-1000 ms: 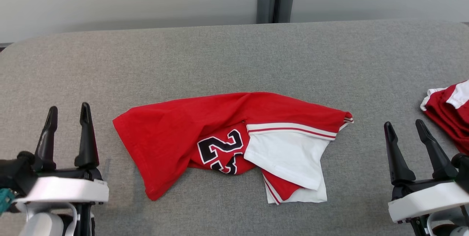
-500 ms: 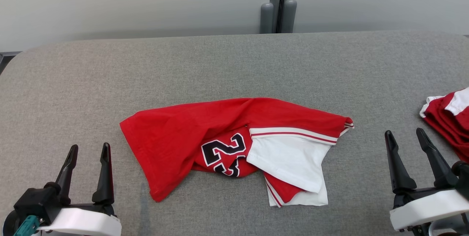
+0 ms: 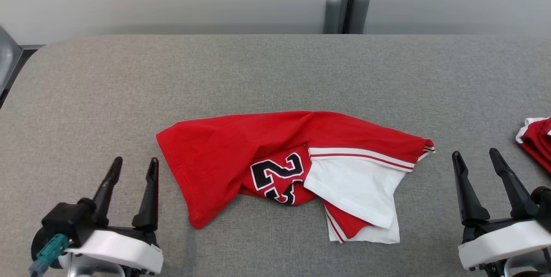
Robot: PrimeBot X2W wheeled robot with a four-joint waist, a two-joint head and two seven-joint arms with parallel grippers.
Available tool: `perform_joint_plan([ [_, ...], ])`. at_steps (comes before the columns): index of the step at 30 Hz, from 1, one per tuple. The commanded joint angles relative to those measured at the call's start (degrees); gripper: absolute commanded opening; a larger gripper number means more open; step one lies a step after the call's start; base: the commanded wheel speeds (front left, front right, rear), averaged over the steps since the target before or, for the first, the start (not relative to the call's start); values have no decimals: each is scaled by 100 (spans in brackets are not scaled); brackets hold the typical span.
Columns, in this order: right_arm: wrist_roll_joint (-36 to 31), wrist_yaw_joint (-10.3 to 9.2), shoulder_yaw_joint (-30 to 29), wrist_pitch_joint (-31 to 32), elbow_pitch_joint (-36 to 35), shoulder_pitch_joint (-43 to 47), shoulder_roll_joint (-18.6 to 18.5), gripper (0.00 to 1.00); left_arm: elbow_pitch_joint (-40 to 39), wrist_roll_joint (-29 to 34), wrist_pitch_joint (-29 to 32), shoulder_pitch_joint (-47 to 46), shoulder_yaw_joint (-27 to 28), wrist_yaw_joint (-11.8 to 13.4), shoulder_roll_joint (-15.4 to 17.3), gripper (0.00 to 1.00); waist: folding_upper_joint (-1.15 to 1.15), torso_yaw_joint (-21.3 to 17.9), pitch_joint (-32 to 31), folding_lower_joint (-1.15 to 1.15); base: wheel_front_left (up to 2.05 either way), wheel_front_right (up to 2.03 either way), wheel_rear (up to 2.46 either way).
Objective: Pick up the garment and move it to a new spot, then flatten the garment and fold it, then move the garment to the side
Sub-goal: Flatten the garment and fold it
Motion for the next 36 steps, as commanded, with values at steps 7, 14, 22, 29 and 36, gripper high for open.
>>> perform_joint_plan([
  [7, -64, 2, 8, 60, -83, -122, -29, 100, 463, -243, 461, -83, -535, -425, -177, 100, 0, 185, 174, 0, 0, 0, 0],
  [14, -81, 2, 71, 97, -88, -198, -28, 100, 950, -433, 715, -106, -823, -688, -316, 100, 0, 182, 262, 0, 0, 0, 0],
  [22, -64, 2, 105, 87, -65, -233, -29, 100, 1506, -586, 821, -255, -886, -876, -357, 100, 0, 82, 345, 0, 0, 0, 0],
  [29, -48, 2, 89, 59, -48, -261, -29, 100, 1859, -690, 848, -429, -932, -1034, -383, 69, 0, -5, 388, 0, 0, 0, 0],
  [36, -7, 2, 70, 13, 10, -231, -29, 100, 2079, -723, 850, -555, -965, -1139, -371, 0, 0, -107, 405, 0, 0, 0, 0],
])
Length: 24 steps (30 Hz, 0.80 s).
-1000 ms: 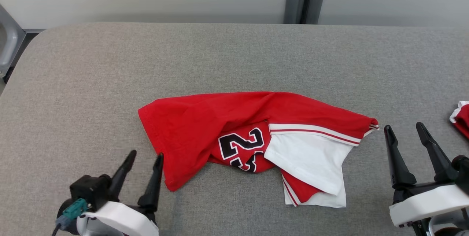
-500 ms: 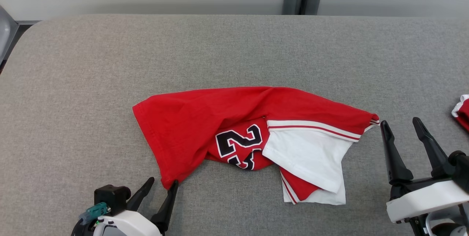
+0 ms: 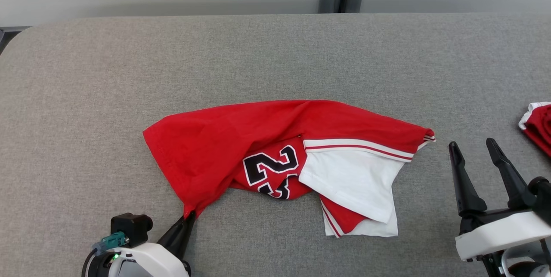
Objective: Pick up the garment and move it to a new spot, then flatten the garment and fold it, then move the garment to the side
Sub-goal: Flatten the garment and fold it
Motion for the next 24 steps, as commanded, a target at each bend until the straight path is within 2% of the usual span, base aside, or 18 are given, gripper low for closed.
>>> perform_joint_plan([
  [1, 37, 2, -32, -37, 21, 35, -29, 100, 30, 13, -23, -124, -2, -17, 30, 0, 0, -22, 0, 0, 0, 0, 0],
  [6, 67, 2, 0, 52, 105, 332, -28, 100, -24, 55, -43, -125, 10, 19, 121, 0, 0, -24, 8, 0, 0, 0, 0],
  [14, 332, 2, 567, 88, 400, 923, -29, 100, -82, 17, -105, -100, 89, 97, 197, 0, 0, -52, -10, 0, 0, 0, 0],
  [20, 518, 2, 1117, -20, 705, 805, -30, 100, -97, 28, -115, -118, 76, 134, 208, 0, 0, -71, -7, 0, 0, 0, 0],
  [24, 601, 2, 1226, -66, 836, 751, -29, 100, -95, 49, -114, -175, 52, 123, 218, 0, 0, -38, 12, 0, 0, 0, 0],
])
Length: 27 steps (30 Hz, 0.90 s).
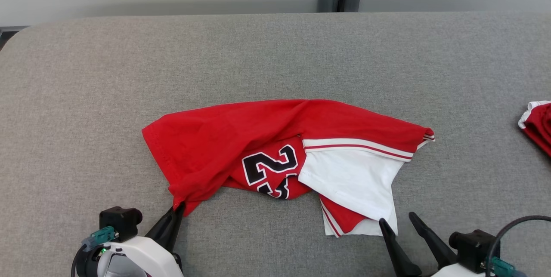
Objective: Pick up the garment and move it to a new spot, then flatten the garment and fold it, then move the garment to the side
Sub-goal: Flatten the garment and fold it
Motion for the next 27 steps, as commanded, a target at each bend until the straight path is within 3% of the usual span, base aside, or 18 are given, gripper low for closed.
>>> perform_joint_plan([
  [1, 3, 2, 25, -12, 71, -65, -31, 100, -10, 21, -20, -105, 10, 15, 26, 0, 0, 12, 13, 0, 0, 0, 0],
  [9, 78, 2, 257, -51, 382, -266, -31, 100, 15, 19, -51, -167, -47, 0, -11, 0, 0, 67, 56, 0, 0, 0, 0],
  [10, 84, 2, 265, -58, 410, -288, -31, 92, 19, 19, -59, -164, -52, -1, -14, 0, 0, 71, 58, 0, 0, 0, 0],
  [11, 89, 2, 273, -65, 418, -312, -31, 51, 24, 22, -64, -160, -59, -2, -17, 0, 0, 75, 60, 0, 0, 0, 0],
  [13, 106, 2, 288, -69, 424, -339, -30, 24, 37, 20, -76, -142, -65, 5, -19, 0, 0, 71, 51, 0, 0, 0, 0],
  [14, 112, 2, 293, -68, 433, -334, -30, 0, 40, 21, -85, -138, -70, 10, -18, 0, 0, 71, 51, 0, 0, 0, 0],
  [27, -165, 2, -112, -216, -38, -558, -28, 0, -302, 154, -440, -368, 105, 153, 142, 0, 0, 52, 30, 0, 0, 0, 0],
])
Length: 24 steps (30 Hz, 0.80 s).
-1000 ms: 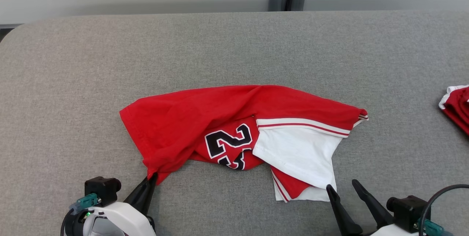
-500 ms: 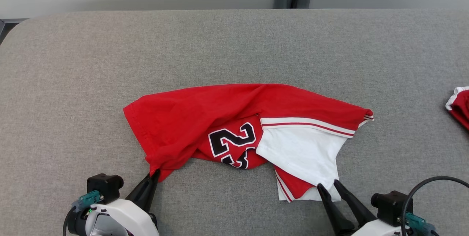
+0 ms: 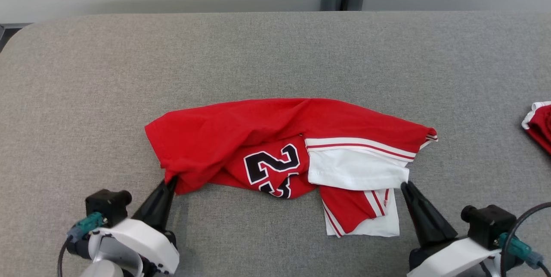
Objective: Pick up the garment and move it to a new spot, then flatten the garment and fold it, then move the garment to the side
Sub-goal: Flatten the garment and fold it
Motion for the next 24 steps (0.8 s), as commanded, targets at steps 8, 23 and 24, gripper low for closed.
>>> perform_joint_plan([
  [8, -327, 2, -280, -143, -532, -675, -126, 0, -932, 335, -117, -576, 288, 243, 424, 0, 0, -109, -136, 0, 0, 0, 0],
  [23, -439, 2, -783, -145, -1021, -2943, -870, 0, -1864, 590, 158, -2072, 776, 348, 945, 0, 0, -438, -327, 0, 0, 0, 0],
  [24, -415, 2, -805, -121, -1028, -3157, -945, 0, -1894, 592, 189, -2199, 821, 352, 983, 0, 0, -461, -325, 0, 0, 0, 0],
])
